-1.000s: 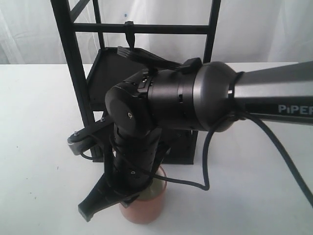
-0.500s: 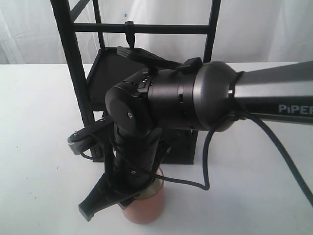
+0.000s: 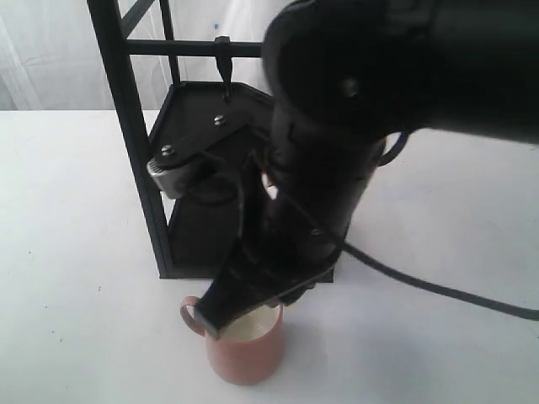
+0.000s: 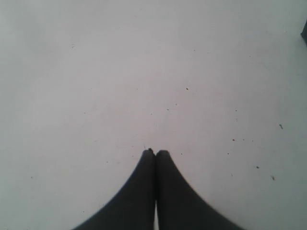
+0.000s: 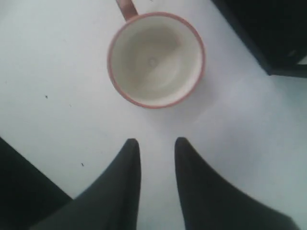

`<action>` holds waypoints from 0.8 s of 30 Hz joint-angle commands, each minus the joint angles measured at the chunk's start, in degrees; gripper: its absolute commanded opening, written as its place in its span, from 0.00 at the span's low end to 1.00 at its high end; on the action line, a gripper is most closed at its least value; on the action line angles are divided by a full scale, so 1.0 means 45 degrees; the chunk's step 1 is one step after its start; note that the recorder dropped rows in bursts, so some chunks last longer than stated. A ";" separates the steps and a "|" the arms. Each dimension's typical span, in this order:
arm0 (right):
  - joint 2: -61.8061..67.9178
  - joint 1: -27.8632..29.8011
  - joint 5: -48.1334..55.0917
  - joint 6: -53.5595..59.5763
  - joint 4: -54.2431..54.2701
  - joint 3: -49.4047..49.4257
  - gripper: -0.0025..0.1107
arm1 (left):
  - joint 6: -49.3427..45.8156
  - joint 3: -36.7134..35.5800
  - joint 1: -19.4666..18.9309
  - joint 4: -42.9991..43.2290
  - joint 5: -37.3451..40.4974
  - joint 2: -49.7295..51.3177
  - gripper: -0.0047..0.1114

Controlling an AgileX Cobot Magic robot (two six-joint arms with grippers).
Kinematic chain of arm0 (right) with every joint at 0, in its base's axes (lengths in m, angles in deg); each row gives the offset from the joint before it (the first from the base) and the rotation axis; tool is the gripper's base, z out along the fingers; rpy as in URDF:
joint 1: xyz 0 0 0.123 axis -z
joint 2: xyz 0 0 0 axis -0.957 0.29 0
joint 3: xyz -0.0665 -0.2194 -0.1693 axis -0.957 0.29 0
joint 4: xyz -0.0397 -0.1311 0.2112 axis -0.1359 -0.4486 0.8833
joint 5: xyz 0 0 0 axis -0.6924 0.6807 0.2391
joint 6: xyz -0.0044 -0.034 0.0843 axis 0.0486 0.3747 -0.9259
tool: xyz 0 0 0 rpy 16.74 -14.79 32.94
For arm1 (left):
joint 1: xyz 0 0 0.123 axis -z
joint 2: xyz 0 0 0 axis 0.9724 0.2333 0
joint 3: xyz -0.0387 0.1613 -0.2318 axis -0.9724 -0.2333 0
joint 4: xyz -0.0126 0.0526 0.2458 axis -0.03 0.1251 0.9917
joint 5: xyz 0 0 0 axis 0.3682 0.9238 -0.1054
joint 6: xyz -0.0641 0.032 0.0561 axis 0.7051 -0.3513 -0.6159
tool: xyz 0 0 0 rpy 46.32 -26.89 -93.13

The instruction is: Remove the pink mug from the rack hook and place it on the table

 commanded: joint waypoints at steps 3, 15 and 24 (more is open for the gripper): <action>-0.2258 0.0069 0.0692 0.0059 -0.2356 0.0950 0.18 | -0.0034 -0.0033 0.0019 0.0056 -0.0023 -0.0054 0.04; -0.4909 0.2667 0.0692 -0.0307 -0.6716 0.4672 0.02 | -0.0034 -0.0033 0.0019 0.0056 -0.0023 -0.0054 0.04; -0.5604 0.6184 -0.1590 -0.2584 -0.6155 0.8660 0.02 | -0.0034 -0.0033 0.0019 0.0056 -0.0023 -0.0054 0.04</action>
